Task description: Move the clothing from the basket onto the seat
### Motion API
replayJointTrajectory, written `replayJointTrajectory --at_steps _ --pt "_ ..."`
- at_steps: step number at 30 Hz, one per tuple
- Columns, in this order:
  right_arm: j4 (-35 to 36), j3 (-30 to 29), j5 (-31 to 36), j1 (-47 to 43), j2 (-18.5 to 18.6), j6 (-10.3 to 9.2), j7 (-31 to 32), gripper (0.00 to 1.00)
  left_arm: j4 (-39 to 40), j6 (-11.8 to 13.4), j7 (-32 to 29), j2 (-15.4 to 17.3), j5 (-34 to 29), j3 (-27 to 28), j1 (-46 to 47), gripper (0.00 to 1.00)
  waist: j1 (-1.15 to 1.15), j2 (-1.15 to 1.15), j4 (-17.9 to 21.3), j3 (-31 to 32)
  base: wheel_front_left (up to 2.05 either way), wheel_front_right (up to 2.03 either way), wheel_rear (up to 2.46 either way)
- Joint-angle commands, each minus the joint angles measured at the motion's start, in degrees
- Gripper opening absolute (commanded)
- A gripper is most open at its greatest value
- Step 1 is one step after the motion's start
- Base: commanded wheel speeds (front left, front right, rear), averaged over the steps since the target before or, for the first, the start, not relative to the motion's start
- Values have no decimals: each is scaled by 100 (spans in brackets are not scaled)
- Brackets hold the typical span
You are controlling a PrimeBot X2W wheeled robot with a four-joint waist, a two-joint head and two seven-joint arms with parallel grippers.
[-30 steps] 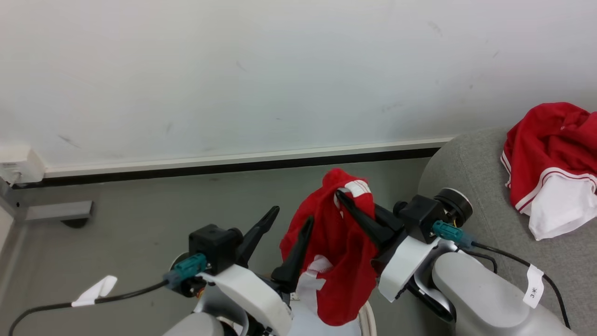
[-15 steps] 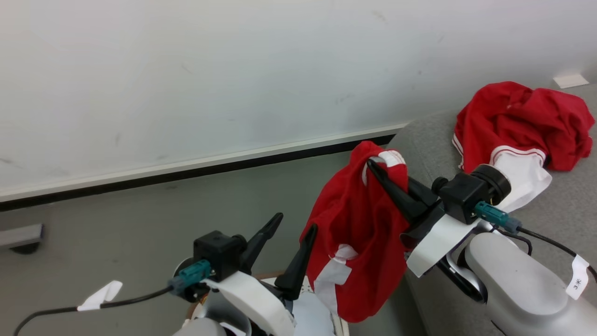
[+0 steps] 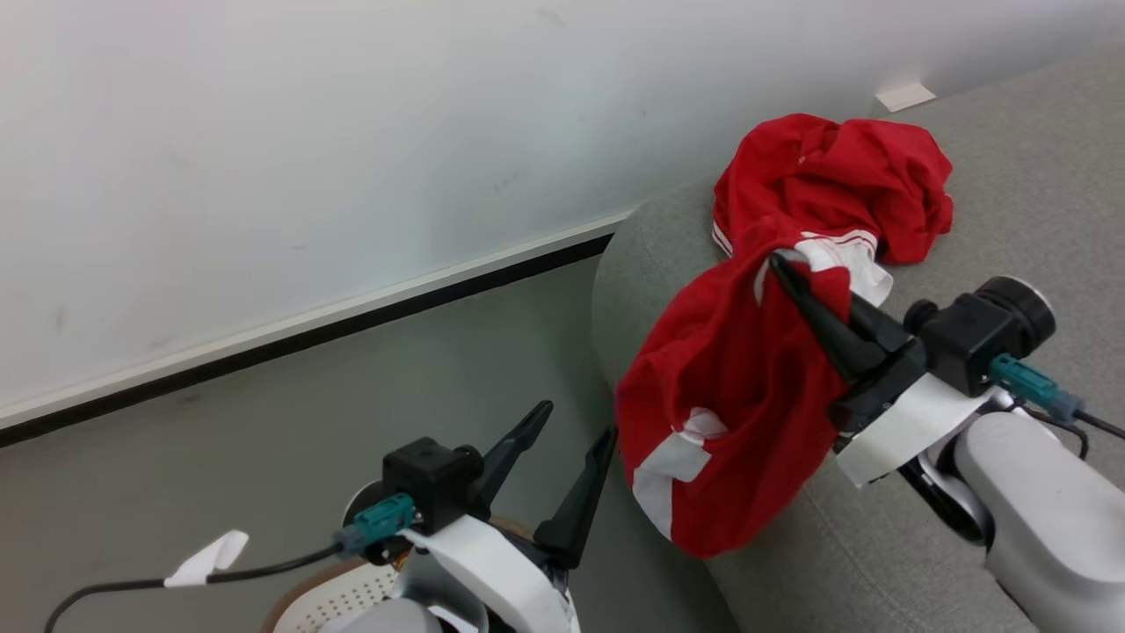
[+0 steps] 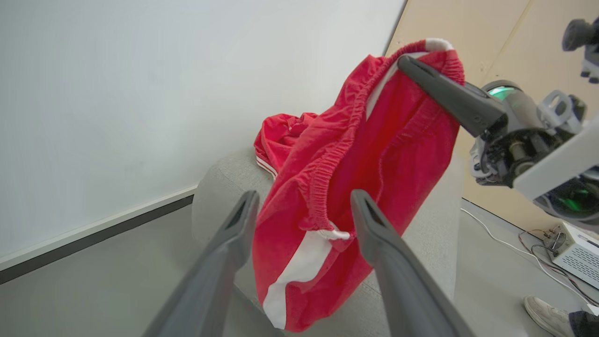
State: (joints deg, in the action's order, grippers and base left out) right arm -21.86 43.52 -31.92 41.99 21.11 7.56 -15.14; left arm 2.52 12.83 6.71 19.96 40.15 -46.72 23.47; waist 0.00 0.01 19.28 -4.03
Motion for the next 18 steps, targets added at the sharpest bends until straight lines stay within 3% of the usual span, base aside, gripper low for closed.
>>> replayJointTrajectory --at_steps 1,10,18 --pt "48 -77 2 -84 76 -15 0 0 -10 -20 24 2 -55 -3 40 100 0 -1 111 -25 0 0 0" --pt "303 -631 -20 -207 429 -15 0 0 -44 -65 -33 -8 -128 -67 214 100 0 -1 84 -274 0 0 0" --pt "459 -1535 -27 476 846 -15 0 0 90 -158 -335 -32 -424 -132 1005 100 0 -1 -358 -1404 0 0 0"
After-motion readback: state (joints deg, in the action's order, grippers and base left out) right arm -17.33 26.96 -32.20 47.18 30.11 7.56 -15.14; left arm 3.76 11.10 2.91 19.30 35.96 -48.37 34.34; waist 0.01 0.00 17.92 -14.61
